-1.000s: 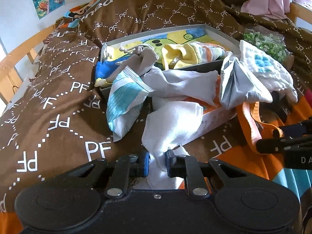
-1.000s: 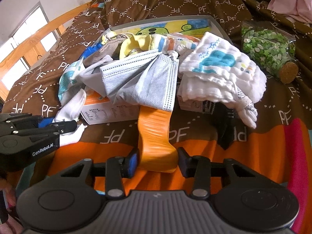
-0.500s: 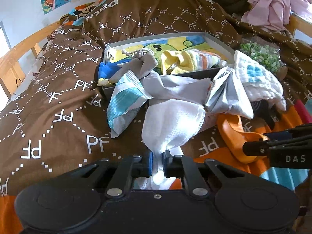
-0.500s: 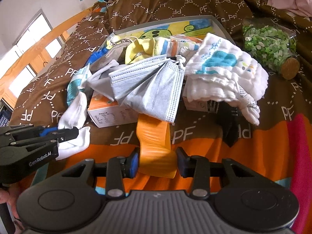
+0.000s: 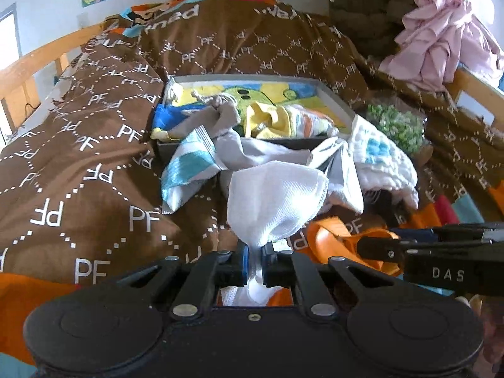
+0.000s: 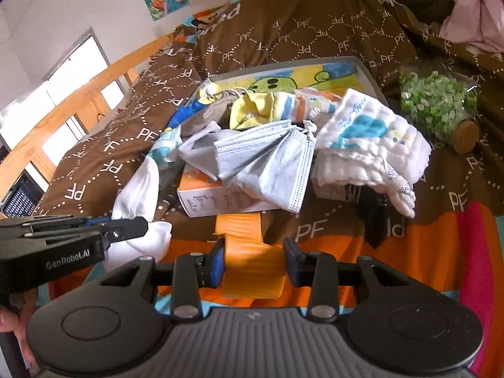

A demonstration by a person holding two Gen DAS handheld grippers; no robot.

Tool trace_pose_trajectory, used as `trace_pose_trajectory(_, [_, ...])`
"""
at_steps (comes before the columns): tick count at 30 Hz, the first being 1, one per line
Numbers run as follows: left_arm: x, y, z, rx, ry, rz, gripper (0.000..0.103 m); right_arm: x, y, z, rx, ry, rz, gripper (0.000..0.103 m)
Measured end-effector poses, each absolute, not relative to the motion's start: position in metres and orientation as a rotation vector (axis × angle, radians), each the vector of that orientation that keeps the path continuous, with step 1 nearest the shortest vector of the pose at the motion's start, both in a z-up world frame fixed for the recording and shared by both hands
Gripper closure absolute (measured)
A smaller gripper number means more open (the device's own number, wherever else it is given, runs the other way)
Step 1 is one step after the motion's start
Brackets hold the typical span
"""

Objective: Organize soft objects
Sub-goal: 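Lift the white cloth into the box with the left tool while the right tool carries the orange strap there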

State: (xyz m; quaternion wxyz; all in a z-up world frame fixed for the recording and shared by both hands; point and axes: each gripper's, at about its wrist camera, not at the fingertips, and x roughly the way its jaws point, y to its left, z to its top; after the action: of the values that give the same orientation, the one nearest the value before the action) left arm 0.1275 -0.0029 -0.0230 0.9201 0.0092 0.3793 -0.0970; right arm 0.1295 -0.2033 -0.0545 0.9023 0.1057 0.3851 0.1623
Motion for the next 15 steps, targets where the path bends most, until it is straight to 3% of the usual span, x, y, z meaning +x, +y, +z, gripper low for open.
trace_pose_trajectory(15, [0.124, 0.011, -0.004, -0.065, 0.666, -0.173, 0.095, 0.116, -0.209, -0.032, 0.261, 0.623, 0.397, 0.062])
